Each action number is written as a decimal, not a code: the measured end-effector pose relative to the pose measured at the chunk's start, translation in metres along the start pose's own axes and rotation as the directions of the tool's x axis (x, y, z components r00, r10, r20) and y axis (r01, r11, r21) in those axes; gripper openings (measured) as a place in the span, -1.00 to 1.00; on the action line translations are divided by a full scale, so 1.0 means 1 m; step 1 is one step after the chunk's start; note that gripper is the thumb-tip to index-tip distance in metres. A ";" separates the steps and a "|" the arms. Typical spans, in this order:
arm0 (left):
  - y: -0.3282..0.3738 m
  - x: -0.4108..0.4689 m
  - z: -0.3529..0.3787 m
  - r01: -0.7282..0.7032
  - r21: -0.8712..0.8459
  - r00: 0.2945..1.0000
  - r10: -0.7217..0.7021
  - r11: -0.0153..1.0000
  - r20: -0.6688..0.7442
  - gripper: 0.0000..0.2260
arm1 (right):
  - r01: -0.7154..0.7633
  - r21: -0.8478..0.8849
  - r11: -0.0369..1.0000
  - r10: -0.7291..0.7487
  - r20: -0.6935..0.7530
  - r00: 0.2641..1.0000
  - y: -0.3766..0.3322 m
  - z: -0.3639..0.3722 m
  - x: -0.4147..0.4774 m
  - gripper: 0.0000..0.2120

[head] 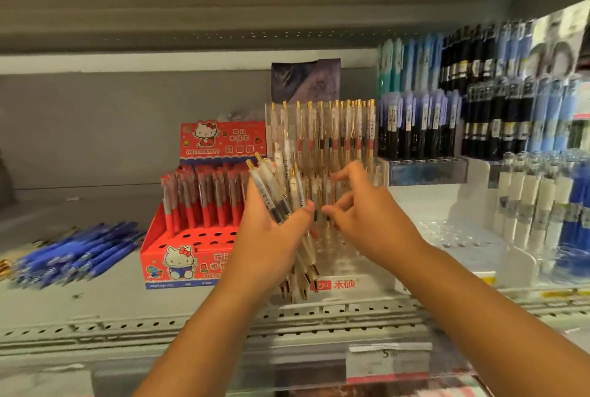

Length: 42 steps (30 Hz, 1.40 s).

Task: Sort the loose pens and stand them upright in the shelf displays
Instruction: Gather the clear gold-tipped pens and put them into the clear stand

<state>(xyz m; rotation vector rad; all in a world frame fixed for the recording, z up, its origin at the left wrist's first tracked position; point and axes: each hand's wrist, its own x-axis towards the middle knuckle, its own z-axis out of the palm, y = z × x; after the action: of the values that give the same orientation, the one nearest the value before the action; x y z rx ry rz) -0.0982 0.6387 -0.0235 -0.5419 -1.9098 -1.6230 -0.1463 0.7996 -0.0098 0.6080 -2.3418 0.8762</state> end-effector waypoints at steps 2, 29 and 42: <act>0.000 0.001 0.000 0.008 -0.001 1.000 -0.008 1.000 0.010 -0.60 | 0.040 -0.069 0.997 -0.043 -0.038 0.998 -0.002 -0.004 -0.003 -0.63; 0.001 0.001 0.000 0.071 -0.034 0.997 -0.071 0.997 -0.003 -0.59 | 0.038 0.679 0.733 0.240 -0.311 0.919 -0.016 -0.031 0.012 -0.81; 0.003 0.000 0.000 0.068 -0.015 0.998 -0.068 0.998 0.016 -0.56 | 0.044 0.440 0.897 0.163 -0.421 0.892 0.000 -0.020 0.015 -0.77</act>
<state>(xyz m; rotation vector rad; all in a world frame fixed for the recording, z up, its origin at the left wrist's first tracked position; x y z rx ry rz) -0.0959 0.6394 -0.0213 -0.5026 -1.9482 -1.6818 -0.1507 0.8101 0.0122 0.4418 -1.7565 1.4302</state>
